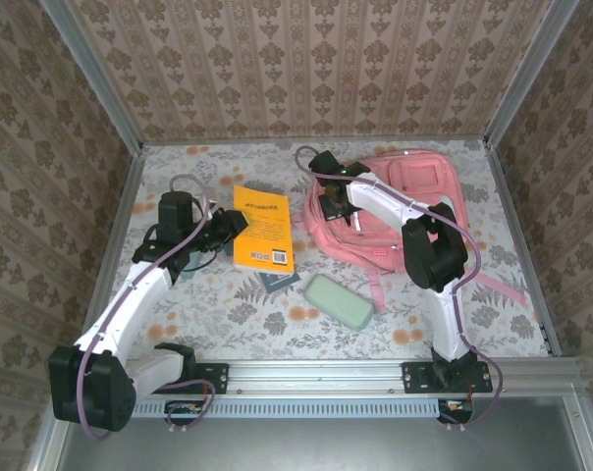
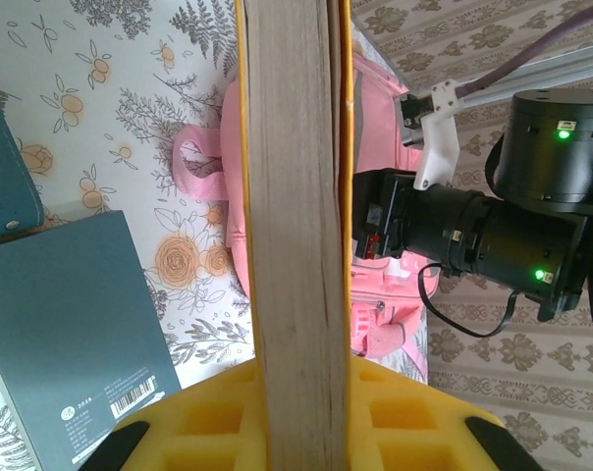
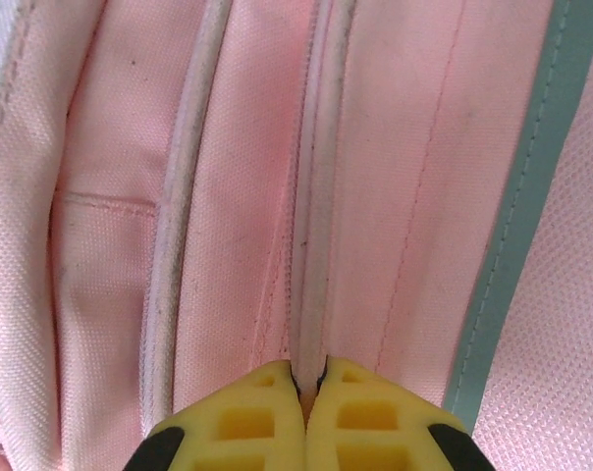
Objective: Pack the student bag
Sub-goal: Open the student bag at the center of the table, then place the book in the student bag.
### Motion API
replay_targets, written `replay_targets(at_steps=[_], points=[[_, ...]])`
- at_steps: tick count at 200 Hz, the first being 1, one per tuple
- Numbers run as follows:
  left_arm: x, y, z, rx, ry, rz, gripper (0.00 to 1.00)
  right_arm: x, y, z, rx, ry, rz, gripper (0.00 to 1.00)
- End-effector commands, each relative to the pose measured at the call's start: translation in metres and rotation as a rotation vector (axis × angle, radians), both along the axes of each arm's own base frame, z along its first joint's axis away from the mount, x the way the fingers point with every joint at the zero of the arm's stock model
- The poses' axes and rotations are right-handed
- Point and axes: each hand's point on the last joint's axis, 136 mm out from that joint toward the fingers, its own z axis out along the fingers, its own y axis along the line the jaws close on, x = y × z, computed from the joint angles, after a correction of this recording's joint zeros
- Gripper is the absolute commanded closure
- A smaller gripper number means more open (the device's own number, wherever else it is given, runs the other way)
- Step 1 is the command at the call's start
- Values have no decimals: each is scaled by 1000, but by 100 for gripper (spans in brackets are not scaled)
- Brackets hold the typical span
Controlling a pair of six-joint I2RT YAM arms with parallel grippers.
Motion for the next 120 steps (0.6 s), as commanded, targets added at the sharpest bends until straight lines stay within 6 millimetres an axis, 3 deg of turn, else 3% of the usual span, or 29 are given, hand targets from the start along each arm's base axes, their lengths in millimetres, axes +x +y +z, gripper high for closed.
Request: replay_targets(at_steps=[1, 35, 61, 97, 120], points=[[16, -3, 25, -23, -101, -1, 100, -6, 7, 43, 54, -45, 43, 100], [37, -8, 19, -44, -99, 20, 100, -13, 23, 121, 231, -170, 106, 100], [58, -16, 17, -39, -108, 40, 100, -22, 32, 168, 361, -219, 178, 100], [86, -37, 11, -27, -123, 42, 100, -31, 26, 203, 530, -207, 193, 100], [101, -60, 9, -48, -140, 35, 100, -35, 21, 220, 635, -209, 193, 100]])
